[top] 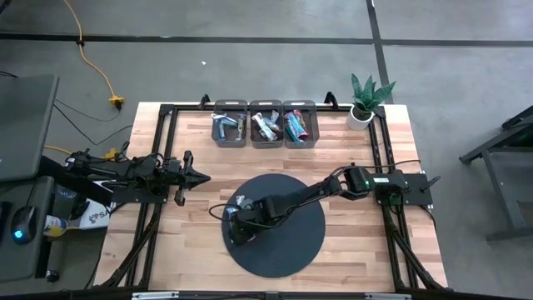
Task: Pick and place Granola Bars by type
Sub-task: Put the red granola bar into the right black bin
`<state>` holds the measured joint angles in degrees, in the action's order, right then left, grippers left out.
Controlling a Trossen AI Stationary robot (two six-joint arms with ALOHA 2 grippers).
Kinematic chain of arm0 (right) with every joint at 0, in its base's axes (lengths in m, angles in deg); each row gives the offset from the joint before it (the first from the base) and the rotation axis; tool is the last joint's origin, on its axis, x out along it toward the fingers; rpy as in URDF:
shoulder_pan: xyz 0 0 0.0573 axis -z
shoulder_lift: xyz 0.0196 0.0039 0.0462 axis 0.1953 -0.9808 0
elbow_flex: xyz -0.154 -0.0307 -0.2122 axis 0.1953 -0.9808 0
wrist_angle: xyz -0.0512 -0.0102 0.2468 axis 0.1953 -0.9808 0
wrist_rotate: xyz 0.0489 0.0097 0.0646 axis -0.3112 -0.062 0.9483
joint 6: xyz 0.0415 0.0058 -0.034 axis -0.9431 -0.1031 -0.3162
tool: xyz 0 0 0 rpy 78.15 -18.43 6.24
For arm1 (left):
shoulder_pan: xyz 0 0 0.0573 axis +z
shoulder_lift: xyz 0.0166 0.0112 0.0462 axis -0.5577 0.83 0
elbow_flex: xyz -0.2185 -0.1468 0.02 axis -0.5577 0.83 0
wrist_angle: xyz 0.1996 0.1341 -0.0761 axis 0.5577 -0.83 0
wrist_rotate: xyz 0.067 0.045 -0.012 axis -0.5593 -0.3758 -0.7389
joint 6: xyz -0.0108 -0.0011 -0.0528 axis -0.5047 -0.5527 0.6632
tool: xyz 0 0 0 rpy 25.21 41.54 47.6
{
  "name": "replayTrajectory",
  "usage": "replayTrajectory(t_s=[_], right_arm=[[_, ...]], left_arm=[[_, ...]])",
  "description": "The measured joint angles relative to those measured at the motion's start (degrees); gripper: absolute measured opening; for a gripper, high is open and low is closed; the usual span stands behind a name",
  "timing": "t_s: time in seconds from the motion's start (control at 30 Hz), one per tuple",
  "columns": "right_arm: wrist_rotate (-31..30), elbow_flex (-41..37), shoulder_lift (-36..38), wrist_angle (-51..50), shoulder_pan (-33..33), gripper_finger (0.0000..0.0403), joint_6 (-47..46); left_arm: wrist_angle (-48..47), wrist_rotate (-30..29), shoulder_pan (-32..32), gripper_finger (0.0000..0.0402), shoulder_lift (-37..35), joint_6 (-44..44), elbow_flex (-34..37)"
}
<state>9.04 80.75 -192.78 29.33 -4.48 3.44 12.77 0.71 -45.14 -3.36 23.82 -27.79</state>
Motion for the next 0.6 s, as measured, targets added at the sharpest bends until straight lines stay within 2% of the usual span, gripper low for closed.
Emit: replayTrajectory(t_s=[0.33,0.6], right_arm=[[2.08,-0.13,1.48,-0.25,-0.03,0.0088,0.26],[3.87,-0.13,4.88,-0.47,-0.03,0.0084,1.41]], left_arm=[[-0.01,0.00,-0.02,0.0001,-0.01,0.00,-0.01],[0.01,0.01,-0.02,0.0001,-0.01,0.00,-0.01]])
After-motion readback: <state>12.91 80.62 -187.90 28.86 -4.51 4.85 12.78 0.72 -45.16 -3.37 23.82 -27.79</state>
